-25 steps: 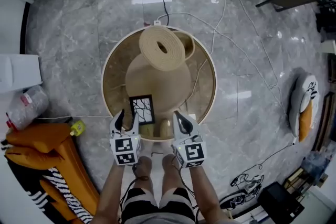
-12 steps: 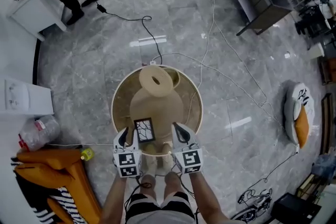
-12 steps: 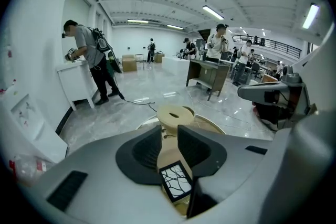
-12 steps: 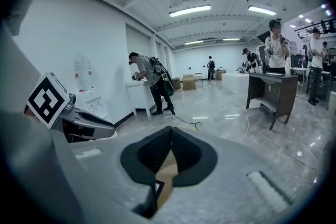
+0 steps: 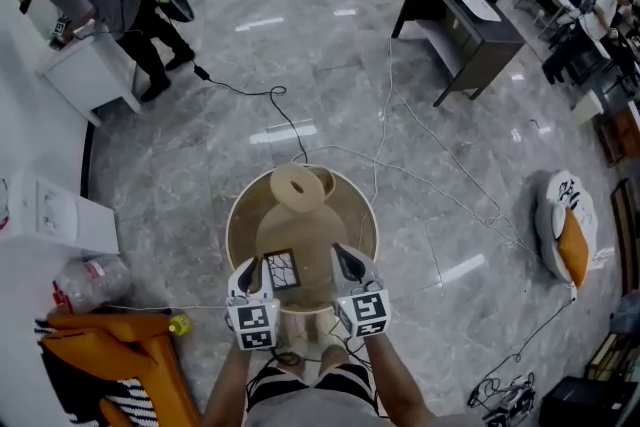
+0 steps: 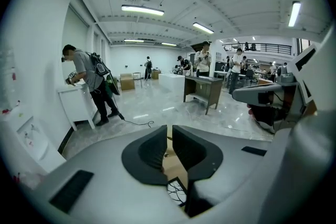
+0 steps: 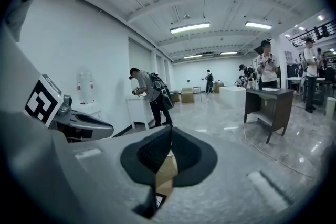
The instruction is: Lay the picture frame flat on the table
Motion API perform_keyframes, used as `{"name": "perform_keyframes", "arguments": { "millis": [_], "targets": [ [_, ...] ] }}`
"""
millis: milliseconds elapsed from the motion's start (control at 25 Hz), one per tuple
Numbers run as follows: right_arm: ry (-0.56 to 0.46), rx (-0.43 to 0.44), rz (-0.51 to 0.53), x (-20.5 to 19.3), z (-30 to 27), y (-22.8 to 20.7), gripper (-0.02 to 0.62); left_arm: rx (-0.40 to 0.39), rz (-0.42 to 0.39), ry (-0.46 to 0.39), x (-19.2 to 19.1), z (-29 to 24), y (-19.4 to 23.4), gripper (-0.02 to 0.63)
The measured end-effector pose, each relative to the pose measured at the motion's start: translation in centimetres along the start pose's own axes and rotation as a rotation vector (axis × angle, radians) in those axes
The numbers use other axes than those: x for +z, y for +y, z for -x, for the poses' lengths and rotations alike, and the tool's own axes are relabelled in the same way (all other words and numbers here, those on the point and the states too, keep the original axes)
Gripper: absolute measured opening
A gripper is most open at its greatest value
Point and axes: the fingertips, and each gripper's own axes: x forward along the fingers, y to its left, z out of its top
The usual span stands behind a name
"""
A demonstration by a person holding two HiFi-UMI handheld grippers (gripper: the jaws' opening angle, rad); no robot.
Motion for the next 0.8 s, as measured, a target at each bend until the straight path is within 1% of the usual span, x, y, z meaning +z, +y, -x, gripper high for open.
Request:
{"name": "perform_keyframes", "arguments": {
  "millis": [240, 480, 560, 680, 800],
  "targets": [
    [-0.062, -0.014, 0.018, 4.2, 4.7, 1.4, 0.000, 0.026, -0.038, -0.081, 3.7, 5.4, -0.1, 0.025],
    [-0.111, -0.024, 0.089, 6.8, 8.4, 2.8, 0.000, 0.038, -0.069, -0.164, 6.1, 9.6, 0.1, 0.017],
    [-0.122, -0.031, 0.084, 7.2, 9.5, 3.2, 0.000, 0.040, -0.076, -0.192, 6.7, 11.1, 0.1, 0.017],
    [-0.144, -0.036, 0.045, 7.8, 10.8, 3.4, 0.000, 0.042, -0.075, -0.239, 7.8, 12.9, 0.2, 0.018],
    [-0.152, -0.047, 0.044, 7.9, 12.5, 3.9, 0.000, 0.031, -0.083, -0.273, 8.2, 14.8, -0.1, 0.018]
  ]
}}
